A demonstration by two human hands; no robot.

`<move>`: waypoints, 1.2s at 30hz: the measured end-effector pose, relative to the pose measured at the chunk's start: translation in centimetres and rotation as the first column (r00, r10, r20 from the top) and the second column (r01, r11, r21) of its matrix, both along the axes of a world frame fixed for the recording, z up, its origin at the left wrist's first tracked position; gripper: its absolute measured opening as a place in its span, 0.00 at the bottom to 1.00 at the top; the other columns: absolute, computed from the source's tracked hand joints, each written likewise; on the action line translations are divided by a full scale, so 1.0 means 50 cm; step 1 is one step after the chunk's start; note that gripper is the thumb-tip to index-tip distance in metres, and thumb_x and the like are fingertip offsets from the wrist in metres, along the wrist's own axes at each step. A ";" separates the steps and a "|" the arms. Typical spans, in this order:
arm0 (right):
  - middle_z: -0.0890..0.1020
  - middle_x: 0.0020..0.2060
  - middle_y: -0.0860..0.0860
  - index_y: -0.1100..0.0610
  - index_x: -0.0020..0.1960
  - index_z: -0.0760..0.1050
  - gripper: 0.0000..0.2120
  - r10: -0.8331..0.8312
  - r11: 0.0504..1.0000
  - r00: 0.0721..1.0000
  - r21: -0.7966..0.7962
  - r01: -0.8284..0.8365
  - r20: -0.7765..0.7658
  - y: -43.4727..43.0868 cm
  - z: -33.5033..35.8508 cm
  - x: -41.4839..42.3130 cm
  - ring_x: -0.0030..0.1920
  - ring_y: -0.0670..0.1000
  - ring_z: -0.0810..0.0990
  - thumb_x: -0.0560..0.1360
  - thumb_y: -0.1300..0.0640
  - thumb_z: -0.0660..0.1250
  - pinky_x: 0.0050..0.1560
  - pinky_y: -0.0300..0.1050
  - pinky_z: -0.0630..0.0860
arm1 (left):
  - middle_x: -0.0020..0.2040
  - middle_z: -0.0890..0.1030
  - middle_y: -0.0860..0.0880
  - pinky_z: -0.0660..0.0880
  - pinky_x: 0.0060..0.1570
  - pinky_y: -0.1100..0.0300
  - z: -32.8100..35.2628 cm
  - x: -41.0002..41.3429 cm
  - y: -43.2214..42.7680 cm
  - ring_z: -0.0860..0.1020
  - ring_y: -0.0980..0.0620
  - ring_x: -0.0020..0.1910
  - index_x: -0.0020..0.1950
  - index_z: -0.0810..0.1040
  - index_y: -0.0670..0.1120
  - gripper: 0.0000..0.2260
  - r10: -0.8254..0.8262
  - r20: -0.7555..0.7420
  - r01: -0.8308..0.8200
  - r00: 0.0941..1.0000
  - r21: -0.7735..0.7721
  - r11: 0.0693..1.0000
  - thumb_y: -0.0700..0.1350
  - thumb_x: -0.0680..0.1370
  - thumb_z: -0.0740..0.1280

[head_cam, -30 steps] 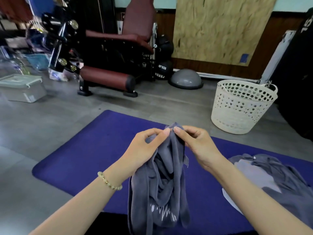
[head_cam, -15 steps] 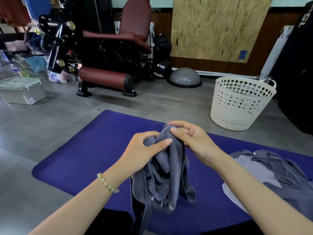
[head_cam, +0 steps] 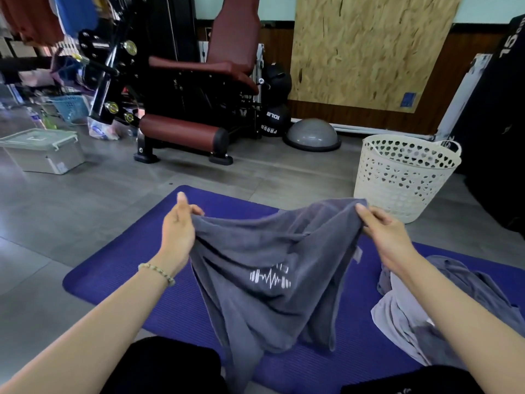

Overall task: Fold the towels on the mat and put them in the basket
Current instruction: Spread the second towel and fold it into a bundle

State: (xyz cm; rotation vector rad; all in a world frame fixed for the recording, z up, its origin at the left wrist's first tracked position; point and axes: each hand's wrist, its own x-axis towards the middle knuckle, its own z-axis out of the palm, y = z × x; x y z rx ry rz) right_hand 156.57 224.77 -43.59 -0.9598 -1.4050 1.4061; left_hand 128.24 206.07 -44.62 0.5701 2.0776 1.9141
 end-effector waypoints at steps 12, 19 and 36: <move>0.79 0.38 0.47 0.52 0.43 0.77 0.07 -0.135 0.990 0.989 0.035 0.133 0.067 0.074 0.011 0.074 0.42 0.46 0.73 0.79 0.54 0.64 0.44 0.39 0.73 | 0.39 0.79 0.49 0.70 0.36 0.62 0.042 -0.064 -0.024 0.76 0.53 0.37 0.41 0.76 0.41 0.17 -0.446 -0.242 0.337 0.862 -0.386 0.859 0.55 0.77 0.66; 0.78 0.36 0.46 0.51 0.41 0.72 0.10 -0.104 0.994 0.992 0.050 0.101 0.069 0.044 0.034 0.049 0.36 0.44 0.73 0.81 0.52 0.60 0.36 0.40 0.69 | 0.37 0.84 0.52 0.77 0.38 0.65 0.075 -0.098 -0.042 0.80 0.55 0.39 0.44 0.81 0.44 0.08 -0.376 0.001 0.376 0.927 0.017 0.927 0.48 0.75 0.70; 0.65 0.34 0.48 0.50 0.37 0.66 0.15 -0.088 0.994 0.992 -0.056 0.093 0.086 0.138 -0.002 -0.034 0.35 0.47 0.63 0.81 0.48 0.59 0.36 0.44 0.61 | 0.44 0.81 0.53 0.76 0.44 0.59 0.035 -0.150 0.092 0.79 0.54 0.45 0.43 0.77 0.51 0.10 -0.170 0.145 0.149 0.975 0.144 0.978 0.55 0.72 0.72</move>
